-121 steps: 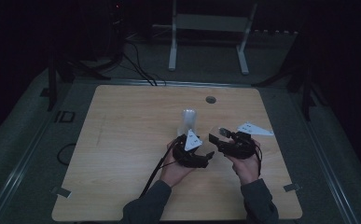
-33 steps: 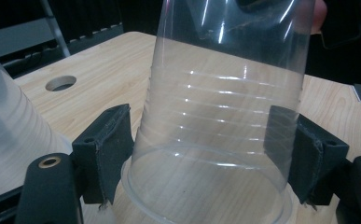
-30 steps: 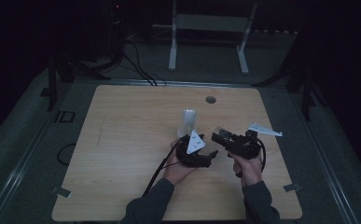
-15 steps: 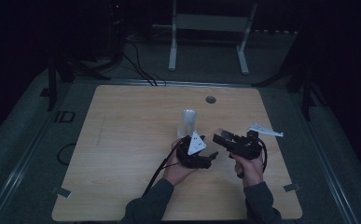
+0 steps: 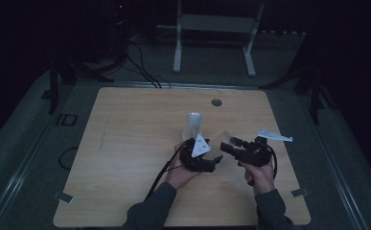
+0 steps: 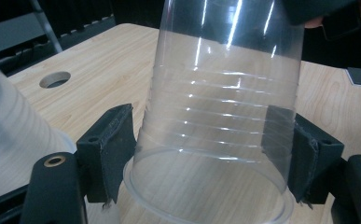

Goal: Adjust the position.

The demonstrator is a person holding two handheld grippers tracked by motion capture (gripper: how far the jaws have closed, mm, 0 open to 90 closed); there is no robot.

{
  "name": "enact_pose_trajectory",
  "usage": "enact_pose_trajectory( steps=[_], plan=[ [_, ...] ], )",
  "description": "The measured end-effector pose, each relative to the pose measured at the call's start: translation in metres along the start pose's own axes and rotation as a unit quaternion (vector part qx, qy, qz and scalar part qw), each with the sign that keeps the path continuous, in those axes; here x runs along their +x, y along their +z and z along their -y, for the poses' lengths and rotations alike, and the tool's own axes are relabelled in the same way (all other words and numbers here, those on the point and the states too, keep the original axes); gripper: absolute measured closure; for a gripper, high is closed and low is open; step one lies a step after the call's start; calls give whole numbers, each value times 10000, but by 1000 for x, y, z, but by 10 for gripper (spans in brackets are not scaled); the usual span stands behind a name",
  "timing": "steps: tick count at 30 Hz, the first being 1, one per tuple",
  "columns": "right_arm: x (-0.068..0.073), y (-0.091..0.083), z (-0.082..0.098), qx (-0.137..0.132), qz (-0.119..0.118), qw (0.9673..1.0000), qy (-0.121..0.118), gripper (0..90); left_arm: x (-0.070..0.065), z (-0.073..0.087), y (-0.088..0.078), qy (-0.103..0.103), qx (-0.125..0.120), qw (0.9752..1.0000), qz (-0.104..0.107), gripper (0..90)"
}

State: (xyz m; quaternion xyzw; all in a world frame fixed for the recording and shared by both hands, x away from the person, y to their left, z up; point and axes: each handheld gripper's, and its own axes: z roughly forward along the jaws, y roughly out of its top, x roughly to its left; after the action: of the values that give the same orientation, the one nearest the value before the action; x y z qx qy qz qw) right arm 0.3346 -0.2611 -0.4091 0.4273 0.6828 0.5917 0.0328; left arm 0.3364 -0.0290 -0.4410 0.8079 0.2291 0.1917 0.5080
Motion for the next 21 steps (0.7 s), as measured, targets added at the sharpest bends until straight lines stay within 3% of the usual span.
enact_pose_trajectory(
  steps=[15,21],
  plan=[
    [-3,-14,-1,442,-27,9987,-235,264,13,0,-10,10,42,10000,79,260],
    [-5,-18,-2,496,1,9982,-343,251,14,-1,-13,54,71,9998,156,266]
  ],
)
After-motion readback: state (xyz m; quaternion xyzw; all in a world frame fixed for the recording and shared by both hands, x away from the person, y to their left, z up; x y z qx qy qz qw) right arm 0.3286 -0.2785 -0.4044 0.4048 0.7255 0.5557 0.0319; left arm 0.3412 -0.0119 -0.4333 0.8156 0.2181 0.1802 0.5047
